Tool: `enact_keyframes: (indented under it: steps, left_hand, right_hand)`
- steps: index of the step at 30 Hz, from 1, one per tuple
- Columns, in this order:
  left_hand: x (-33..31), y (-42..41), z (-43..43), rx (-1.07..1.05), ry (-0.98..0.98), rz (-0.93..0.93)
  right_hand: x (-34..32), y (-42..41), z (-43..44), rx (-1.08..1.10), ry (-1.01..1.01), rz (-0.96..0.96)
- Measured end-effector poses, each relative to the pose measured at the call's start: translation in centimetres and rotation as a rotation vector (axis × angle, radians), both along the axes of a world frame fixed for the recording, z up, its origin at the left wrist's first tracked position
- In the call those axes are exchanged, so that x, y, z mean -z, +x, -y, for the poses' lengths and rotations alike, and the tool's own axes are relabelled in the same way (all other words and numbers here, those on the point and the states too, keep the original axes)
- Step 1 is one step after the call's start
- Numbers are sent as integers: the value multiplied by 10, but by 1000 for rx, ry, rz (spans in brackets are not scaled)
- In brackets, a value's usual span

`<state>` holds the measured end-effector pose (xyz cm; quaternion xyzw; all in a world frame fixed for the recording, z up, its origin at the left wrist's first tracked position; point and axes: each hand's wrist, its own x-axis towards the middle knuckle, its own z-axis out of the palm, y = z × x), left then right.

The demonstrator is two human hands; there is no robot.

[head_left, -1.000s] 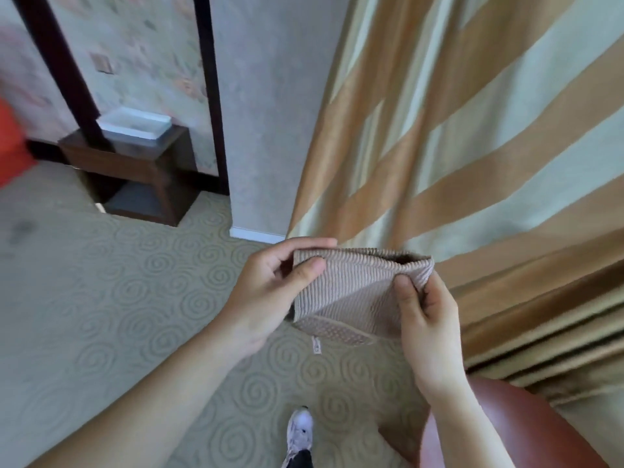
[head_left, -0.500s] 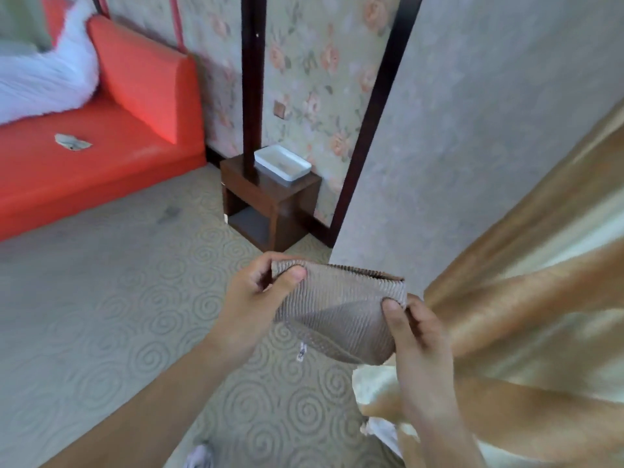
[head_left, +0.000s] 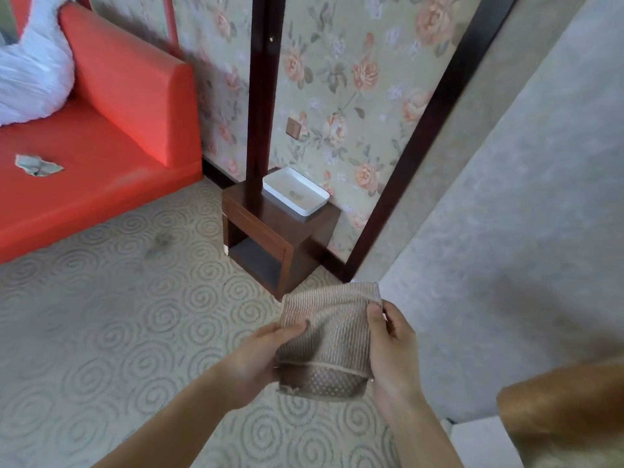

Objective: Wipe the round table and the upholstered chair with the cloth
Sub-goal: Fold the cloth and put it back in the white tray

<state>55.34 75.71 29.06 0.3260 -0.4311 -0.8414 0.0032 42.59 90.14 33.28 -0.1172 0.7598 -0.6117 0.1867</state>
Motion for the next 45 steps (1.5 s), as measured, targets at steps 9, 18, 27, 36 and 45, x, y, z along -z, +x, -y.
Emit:
enact_keyframes:
  steps: [9,18,27,36,45]
  left_hand:
    - [-19,-123,170,83,-452,-158]
    - [19,-277,327,254,-956,54]
    - [58,-411,474,270,-1082,100]
    - [182,-583,635,736,-1171,134]
    - [303,-692,677,943,-1134,142]
  right_hand:
    - [16,-131,132,-243,-69,63]
    - [63,-286,287,-315,15,250]
    - [82,-421,439,-390,206,126]
    - [204,-511,605,52,463,248]
    - [329,-600,655,242,514,323]
